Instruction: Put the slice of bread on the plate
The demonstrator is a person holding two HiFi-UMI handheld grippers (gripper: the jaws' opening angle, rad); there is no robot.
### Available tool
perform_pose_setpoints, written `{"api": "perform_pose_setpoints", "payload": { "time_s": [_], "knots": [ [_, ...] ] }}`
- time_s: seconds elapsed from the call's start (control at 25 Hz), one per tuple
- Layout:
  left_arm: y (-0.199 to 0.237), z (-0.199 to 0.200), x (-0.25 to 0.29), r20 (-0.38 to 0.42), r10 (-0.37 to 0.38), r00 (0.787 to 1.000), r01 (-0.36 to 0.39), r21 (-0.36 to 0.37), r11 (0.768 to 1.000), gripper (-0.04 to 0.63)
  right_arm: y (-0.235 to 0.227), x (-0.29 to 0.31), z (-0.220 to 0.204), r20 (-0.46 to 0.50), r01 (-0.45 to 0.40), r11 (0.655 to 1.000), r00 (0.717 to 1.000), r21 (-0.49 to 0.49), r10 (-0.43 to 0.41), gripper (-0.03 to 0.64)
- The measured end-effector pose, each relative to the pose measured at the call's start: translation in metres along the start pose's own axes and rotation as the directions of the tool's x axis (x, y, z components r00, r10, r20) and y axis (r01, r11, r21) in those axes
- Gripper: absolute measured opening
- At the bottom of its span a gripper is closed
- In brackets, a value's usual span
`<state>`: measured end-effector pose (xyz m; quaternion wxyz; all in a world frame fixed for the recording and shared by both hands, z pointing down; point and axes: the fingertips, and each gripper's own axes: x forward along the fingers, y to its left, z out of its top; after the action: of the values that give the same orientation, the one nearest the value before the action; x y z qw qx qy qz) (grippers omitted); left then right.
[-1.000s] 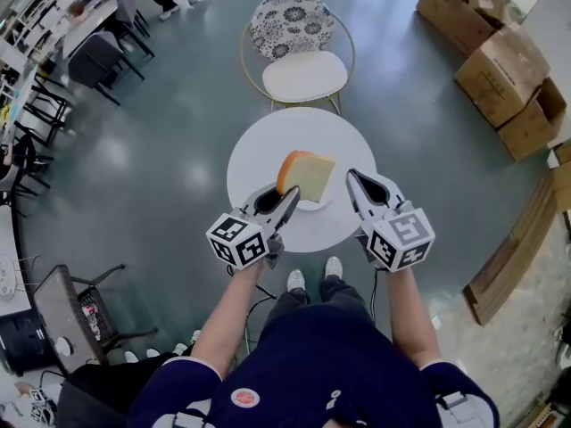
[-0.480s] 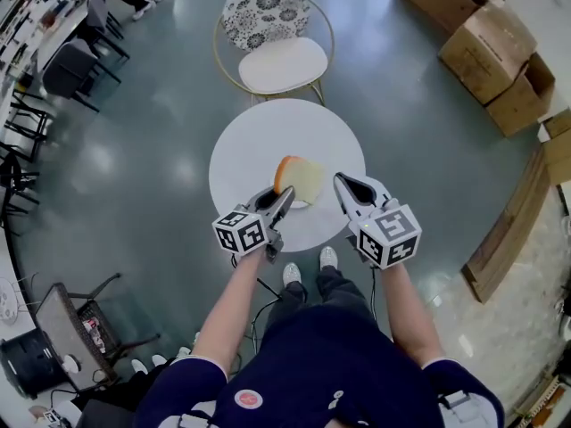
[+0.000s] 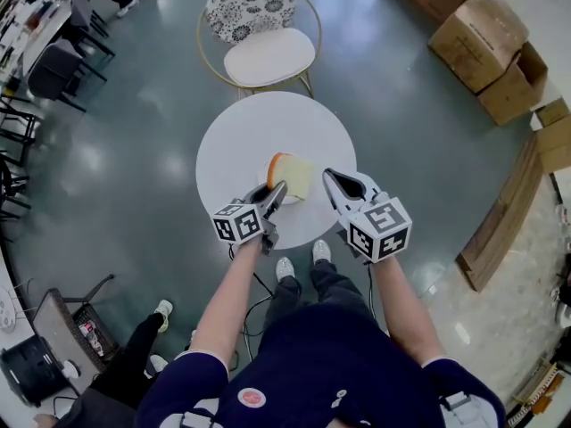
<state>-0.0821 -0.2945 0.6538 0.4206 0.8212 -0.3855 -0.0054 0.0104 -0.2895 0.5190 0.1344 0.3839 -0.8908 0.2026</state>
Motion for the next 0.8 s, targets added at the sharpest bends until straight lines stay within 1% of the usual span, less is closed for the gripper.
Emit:
{"api": "perform_pose_setpoints", "payload": {
  "time_s": [0.2, 0.44, 0.6, 0.8],
  "knots": [
    [0.015, -0.005, 0.001, -0.005, 0.036, 0.999, -0.036, -0.034, 0.999, 0.095, -0.001, -0.002, -0.003, -0.019, -0.002, 1.0, 1.0, 0.004, 0.002, 0.005],
    [0.027, -0.011, -0.001, -0.006, 0.085, 0.996, -0.085, -0.047, 0.995, 0.095, -0.001, -0.001, -0.004, -0.029, -0.009, 1.0, 1.0, 0.006, 0.009, 0.005],
    [0.034, -0.012, -0.001, -0.017, 0.113, 0.993, -0.114, -0.032, 0.993, 0.095, 0.004, 0.0, -0.005, -0.033, -0.022, 1.0, 0.999, 0.006, 0.022, 0.005],
    [0.047, -0.014, 0.0, -0.038, 0.172, 0.984, -0.172, -0.002, 0.985, 0.098, 0.006, 0.005, -0.004, -0.035, -0.032, 0.999, 0.999, 0.005, 0.032, 0.005]
  ]
}}
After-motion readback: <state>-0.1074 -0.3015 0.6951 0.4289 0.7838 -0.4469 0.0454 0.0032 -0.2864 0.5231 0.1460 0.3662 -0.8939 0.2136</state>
